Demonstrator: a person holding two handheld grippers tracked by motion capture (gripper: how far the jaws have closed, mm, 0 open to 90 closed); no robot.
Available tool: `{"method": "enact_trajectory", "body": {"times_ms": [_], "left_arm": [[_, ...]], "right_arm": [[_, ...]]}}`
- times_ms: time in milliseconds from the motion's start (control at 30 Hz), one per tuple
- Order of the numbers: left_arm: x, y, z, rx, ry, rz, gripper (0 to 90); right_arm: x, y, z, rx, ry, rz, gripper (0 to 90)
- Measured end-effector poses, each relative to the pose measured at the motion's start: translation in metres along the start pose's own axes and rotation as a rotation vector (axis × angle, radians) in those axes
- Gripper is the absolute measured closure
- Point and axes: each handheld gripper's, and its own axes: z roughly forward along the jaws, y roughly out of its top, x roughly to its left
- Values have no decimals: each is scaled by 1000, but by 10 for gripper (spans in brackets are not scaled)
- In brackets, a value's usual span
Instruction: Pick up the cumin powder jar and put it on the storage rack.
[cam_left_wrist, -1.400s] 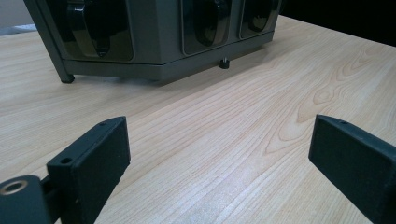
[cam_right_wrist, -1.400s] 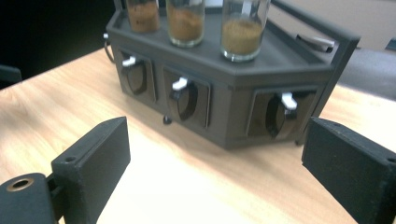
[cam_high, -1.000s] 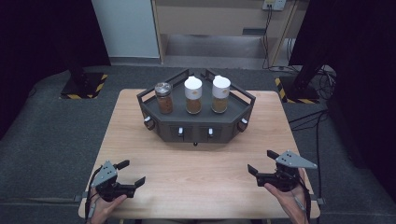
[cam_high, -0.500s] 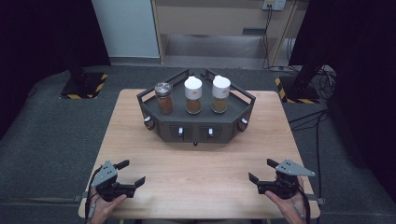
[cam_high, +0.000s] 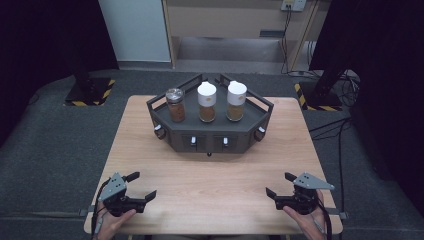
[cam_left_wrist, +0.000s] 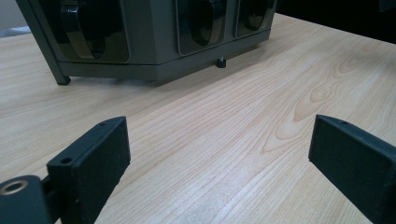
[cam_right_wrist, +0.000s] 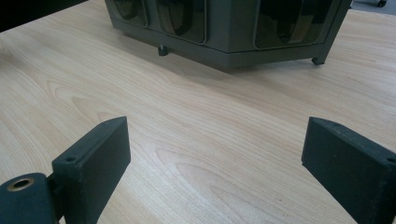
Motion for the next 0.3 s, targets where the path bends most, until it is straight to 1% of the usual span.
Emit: {"method": "enact_trajectory", "body": {"times_ms": [300], "left_arm": [[0, 0, 0, 0, -2, 2, 45]], "right_arm": [[0, 1, 2, 12, 5, -5, 82]]}}
